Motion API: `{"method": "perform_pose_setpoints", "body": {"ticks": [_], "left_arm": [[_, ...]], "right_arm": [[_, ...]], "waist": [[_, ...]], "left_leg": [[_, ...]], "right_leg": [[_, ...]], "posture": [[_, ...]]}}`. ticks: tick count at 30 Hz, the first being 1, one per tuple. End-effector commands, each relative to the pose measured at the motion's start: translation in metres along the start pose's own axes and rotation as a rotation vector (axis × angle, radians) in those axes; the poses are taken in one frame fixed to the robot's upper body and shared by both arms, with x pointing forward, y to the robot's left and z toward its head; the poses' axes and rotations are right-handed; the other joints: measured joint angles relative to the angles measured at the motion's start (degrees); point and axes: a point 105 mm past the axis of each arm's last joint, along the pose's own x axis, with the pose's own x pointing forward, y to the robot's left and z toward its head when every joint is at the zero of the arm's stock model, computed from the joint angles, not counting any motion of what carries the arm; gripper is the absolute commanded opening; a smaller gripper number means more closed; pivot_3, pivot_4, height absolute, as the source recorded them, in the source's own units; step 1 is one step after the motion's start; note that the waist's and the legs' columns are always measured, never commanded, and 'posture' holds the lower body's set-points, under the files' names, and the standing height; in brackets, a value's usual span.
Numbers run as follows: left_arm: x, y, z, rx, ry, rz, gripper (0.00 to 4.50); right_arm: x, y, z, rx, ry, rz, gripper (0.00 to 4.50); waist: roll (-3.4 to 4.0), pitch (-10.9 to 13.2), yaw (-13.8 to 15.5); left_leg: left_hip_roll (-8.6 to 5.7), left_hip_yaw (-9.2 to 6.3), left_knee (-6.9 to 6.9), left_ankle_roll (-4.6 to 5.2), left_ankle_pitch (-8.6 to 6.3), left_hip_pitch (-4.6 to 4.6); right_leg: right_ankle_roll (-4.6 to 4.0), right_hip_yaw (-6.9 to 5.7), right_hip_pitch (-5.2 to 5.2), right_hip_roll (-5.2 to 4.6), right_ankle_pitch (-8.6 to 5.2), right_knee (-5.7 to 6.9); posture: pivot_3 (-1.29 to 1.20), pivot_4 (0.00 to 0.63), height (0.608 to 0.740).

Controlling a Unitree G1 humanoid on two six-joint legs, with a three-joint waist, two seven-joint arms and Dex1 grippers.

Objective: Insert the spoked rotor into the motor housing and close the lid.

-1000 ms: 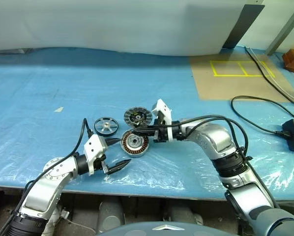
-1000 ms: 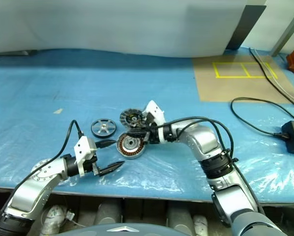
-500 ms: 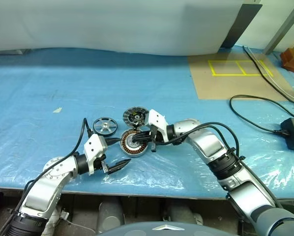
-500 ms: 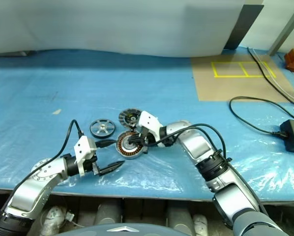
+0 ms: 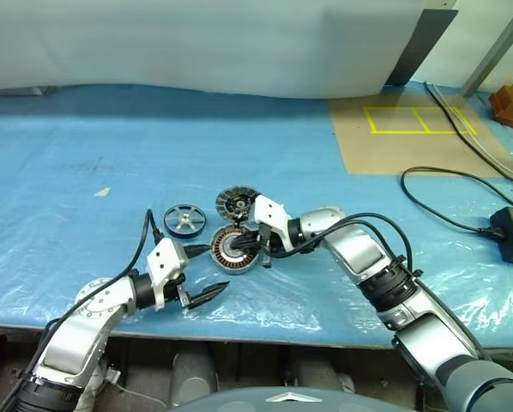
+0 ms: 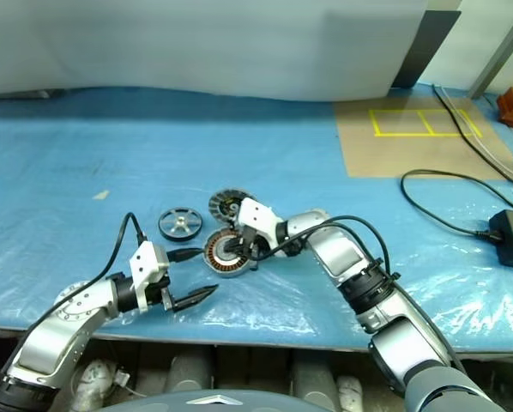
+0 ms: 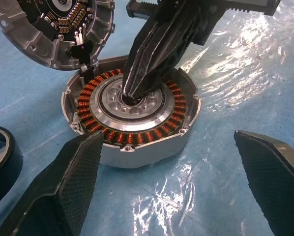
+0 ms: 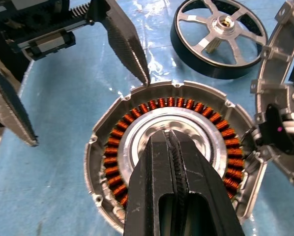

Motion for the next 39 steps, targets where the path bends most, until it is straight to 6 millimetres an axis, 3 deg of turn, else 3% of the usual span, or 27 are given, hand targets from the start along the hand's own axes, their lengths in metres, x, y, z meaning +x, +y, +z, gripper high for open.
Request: {"method": "perform_pose_setpoints", "body": {"ticks": [1,4,7,9,14,16,21,25,28,31,35,39], "left_arm": [[0.002,0.000,0.012,0.038,-0.039,-0.008,4.50],[0.003,0.002,0.012,0.040,-0.039,-0.007,4.50],[0.002,0.003,0.013,0.041,-0.040,-0.005,4.50],[0.002,0.003,0.013,0.040,-0.040,-0.005,4.50],[0.002,0.001,0.012,0.039,-0.039,-0.005,4.50],[0.003,0.000,0.012,0.039,-0.039,-0.005,4.50],[0.002,0.001,0.010,0.035,-0.036,0.002,4.50],[0.003,0.002,0.012,0.034,-0.041,0.001,4.50],[0.004,0.003,0.013,0.037,-0.045,-0.001,4.50],[0.005,0.003,0.013,0.040,-0.045,-0.003,4.50],[0.005,0.002,0.013,0.038,-0.044,-0.003,4.50],[0.003,0.002,0.012,0.035,-0.043,0.001,4.50]], "right_arm": [[-0.003,0.004,0.022,0.081,-0.149,0.035,0.03],[-0.009,0.005,0.047,0.122,-0.289,0.057,0.03],[-0.009,0.007,0.051,0.113,-0.300,0.068,0.03],[-0.005,0.008,0.042,0.115,-0.242,0.071,0.03],[0.008,0.004,-0.005,0.065,-0.006,0.004,0.03],[0.010,0.005,-0.012,0.067,0.021,0.002,0.03],[0.003,0.004,0.005,0.113,-0.069,0.014,0.03],[-0.010,0.007,0.041,0.187,-0.270,0.084,0.03],[-0.011,0.004,0.051,0.205,-0.316,0.078,0.03],[-0.001,0.008,0.032,0.157,-0.194,0.060,0.03],[0.012,0.009,-0.019,0.134,0.048,0.011,0.03],[0.009,0.008,-0.016,0.156,0.030,0.013,0.03]], "waist": [[0.00,0.0,0.0],[0.00,0.0,-0.2],[0.00,0.0,-0.2],[0.00,0.0,-0.2],[0.00,0.0,0.0],[0.01,0.0,-0.1],[0.00,0.0,-0.2],[0.00,0.0,0.0],[0.00,0.0,0.0],[0.00,0.0,0.0],[0.00,0.0,0.0],[0.01,0.0,-0.2]], "left_leg": [[0.00,0.00,0.01,0.00,0.00,-0.02],[0.00,0.00,0.04,0.00,0.00,-0.12],[0.02,0.00,0.02,0.00,0.01,-0.14],[0.01,0.00,-0.01,0.00,0.01,-0.14],[0.01,0.00,-0.02,0.00,0.00,-0.14],[0.01,0.00,-0.02,0.00,0.00,-0.12],[0.01,0.00,0.02,0.00,0.00,-0.05],[0.01,0.00,0.04,0.00,0.00,-0.13],[0.02,0.00,0.02,0.00,0.00,-0.14],[0.01,0.00,0.01,0.00,0.00,-0.14],[0.02,0.00,-0.03,-0.01,0.01,-0.14],[0.01,0.00,-0.02,0.00,0.00,0.03]], "right_leg": [[-0.02,0.00,-0.02,0.00,-0.01,0.00],[0.01,0.02,-0.14,0.02,0.01,0.03],[0.03,0.01,-0.15,0.04,0.03,0.02],[0.04,0.00,-0.14,0.04,0.03,0.00],[0.04,-0.02,-0.14,0.03,0.03,-0.01],[0.03,0.00,-0.13,0.03,0.03,0.00],[0.03,0.01,-0.07,0.03,0.02,0.02],[0.03,0.01,-0.11,0.03,0.02,0.00],[0.03,0.00,-0.13,0.04,0.03,0.01],[0.03,-0.01,-0.12,0.03,0.03,0.00],[0.04,-0.03,-0.12,0.04,0.03,-0.02],[0.02,0.00,-0.01,0.03,0.01,0.00]], "posture": [[0.00,0.150,0.740],[0.00,0.150,0.740],[0.00,0.150,0.740],[0.00,0.150,0.740],[0.00,0.150,0.740],[0.00,0.150,0.740],[0.00,0.150,0.740],[0.00,0.150,0.740],[0.00,0.150,0.740],[0.00,0.150,0.740],[0.00,0.150,0.740],[0.00,0.150,0.740]]}}
